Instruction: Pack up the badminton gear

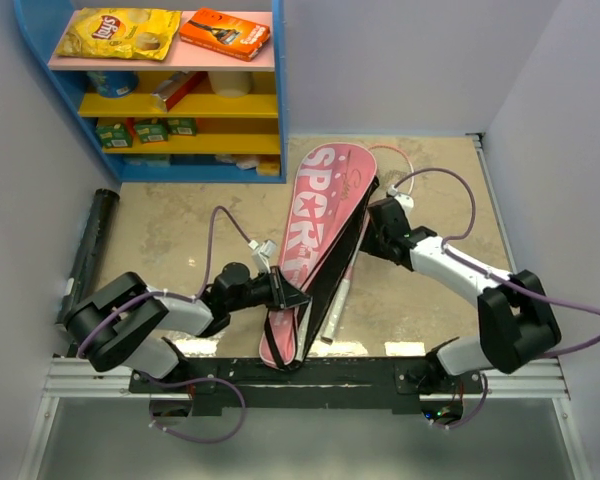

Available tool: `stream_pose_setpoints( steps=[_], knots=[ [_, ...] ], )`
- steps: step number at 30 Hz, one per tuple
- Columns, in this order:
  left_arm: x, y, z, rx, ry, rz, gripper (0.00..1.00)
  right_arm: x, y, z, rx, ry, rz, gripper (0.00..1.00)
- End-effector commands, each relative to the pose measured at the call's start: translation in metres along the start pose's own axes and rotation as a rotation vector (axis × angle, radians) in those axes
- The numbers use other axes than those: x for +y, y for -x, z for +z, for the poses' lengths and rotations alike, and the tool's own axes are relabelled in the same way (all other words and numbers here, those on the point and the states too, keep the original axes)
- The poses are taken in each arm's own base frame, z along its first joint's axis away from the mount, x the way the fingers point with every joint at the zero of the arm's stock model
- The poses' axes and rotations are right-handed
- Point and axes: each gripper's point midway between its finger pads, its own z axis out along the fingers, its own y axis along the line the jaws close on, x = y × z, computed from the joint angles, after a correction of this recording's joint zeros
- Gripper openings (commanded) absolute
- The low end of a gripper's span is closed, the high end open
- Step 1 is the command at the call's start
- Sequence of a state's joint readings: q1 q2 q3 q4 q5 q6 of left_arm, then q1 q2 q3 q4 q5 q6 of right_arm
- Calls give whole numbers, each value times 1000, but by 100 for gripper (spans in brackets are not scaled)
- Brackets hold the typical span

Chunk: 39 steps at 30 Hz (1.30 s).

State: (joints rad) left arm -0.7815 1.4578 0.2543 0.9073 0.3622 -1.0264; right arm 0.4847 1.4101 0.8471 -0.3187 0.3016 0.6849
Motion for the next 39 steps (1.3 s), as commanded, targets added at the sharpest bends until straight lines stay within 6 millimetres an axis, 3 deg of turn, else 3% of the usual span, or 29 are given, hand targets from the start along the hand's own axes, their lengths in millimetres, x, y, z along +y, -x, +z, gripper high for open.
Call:
stream_pose_setpoints(
  steps=[1, 5, 13, 26, 35, 39],
  knots=[
    [-30, 26, 3, -53, -109, 68, 0, 8, 22, 18, -45, 1, 13, 44],
    [-28, 31, 2, -59, -111, 66, 0, 13, 20, 33, -22, -5, 13, 44],
    [-20, 36, 0, -66, -107, 53, 0, 20, 19, 44, -14, 12, 17, 45],
    [-16, 41, -2, -77, -111, 46, 0, 16, -4, 67, 54, -10, -2, 43],
    [-16, 40, -3, -75, -116, 48, 0, -4, -24, 69, 104, -78, -53, 0],
    [-15, 38, -4, -74, -118, 45, 0, -14, -20, 58, 74, -97, -50, 0]
  ],
)
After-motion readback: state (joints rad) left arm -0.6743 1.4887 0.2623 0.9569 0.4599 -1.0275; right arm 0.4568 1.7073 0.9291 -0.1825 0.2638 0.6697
